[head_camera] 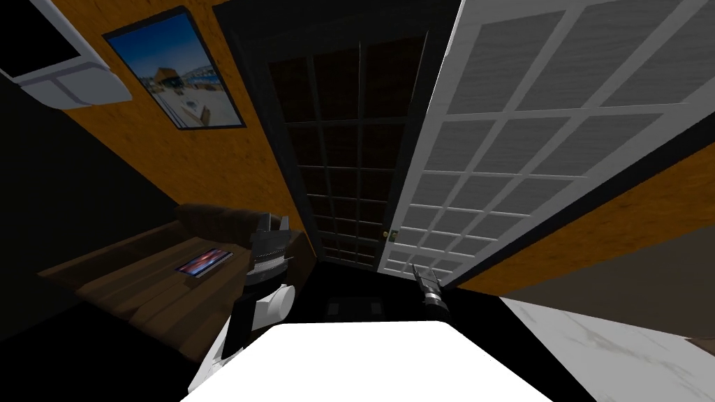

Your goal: Pull the door open

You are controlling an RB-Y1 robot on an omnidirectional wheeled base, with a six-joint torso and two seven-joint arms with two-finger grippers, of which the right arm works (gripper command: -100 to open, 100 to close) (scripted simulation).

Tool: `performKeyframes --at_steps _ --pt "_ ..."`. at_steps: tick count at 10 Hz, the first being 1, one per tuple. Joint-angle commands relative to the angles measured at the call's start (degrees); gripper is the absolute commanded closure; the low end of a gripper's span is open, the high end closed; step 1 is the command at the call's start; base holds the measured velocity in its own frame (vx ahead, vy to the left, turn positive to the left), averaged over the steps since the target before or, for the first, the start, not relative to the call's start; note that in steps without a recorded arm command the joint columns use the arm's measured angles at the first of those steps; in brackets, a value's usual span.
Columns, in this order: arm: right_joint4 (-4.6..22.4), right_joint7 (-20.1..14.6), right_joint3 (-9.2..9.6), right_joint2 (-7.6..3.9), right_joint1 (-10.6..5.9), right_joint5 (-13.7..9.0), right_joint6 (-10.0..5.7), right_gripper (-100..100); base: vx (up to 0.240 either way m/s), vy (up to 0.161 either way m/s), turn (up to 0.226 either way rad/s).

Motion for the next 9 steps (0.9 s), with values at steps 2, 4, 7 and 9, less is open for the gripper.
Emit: performKeyframes --at_steps 2,4,7,9 --pt "-0.35 0.45 1.21 1.12 -1.98 -0.14 -0.69 -100 0.189 -0.026 0.109" --pt "-0.72 0.52 2.05 1.75 -3.52 -0.07 -0.85 -100 0.224 0.004 0.110" --pt "-1.31 0.61 3.31 2.70 -5.88 0.08 -1.11 -100 0.193 -0.011 0.114" --pt "-1.85 0.23 3.19 2.39 -5.24 0.13 -0.60 100 0.028 0.000 -0.003"
